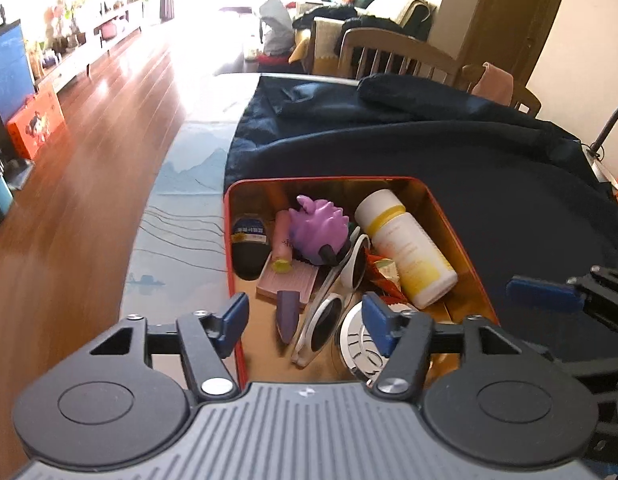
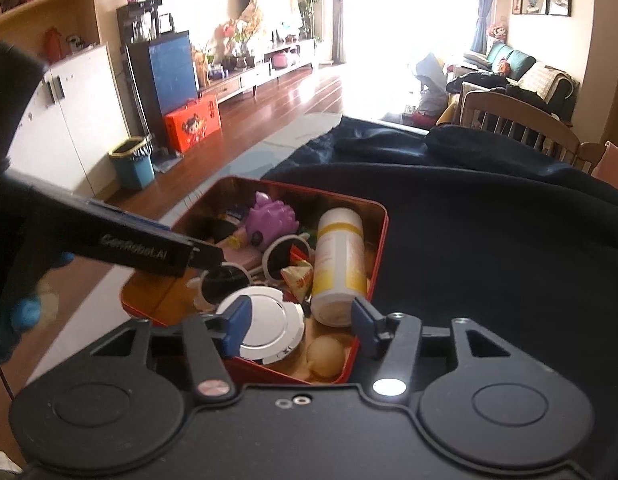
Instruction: Organize rigid objects
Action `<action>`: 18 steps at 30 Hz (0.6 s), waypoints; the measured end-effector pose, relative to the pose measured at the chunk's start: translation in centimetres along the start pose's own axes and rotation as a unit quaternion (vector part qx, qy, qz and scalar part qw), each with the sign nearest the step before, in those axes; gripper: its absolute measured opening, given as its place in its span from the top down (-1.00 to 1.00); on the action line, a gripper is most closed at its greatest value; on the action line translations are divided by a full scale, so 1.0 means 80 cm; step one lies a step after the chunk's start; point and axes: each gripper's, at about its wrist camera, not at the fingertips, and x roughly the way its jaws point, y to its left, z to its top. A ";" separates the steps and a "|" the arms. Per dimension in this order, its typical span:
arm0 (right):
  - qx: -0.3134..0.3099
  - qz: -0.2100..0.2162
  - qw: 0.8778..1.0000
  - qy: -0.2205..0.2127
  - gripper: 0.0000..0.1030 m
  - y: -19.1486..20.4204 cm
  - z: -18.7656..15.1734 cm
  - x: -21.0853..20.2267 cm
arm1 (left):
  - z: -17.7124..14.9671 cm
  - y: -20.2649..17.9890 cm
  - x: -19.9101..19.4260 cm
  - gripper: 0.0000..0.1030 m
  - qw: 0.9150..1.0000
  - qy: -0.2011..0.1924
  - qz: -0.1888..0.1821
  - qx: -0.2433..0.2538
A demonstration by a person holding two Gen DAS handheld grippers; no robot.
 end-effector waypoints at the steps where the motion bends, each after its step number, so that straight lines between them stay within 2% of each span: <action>1: 0.004 0.001 1.000 -0.004 -0.16 0.000 0.001 -0.003 | -0.002 -0.002 -0.005 -0.24 1.000 -0.003 0.003 0.003; 7: 0.029 0.006 0.999 -0.029 -0.31 -0.003 0.003 -0.029 | -0.009 -0.004 -0.039 -0.25 0.999 -0.030 -0.011 0.010; 11: 0.036 0.006 0.998 -0.050 -0.57 -0.001 0.007 -0.048 | -0.011 -0.006 -0.063 -0.46 0.998 -0.050 -0.020 0.011; 18: 0.057 0.006 0.995 -0.083 -0.93 -0.003 0.011 -0.078 | -0.016 -0.008 -0.092 -0.62 0.997 -0.069 -0.033 0.016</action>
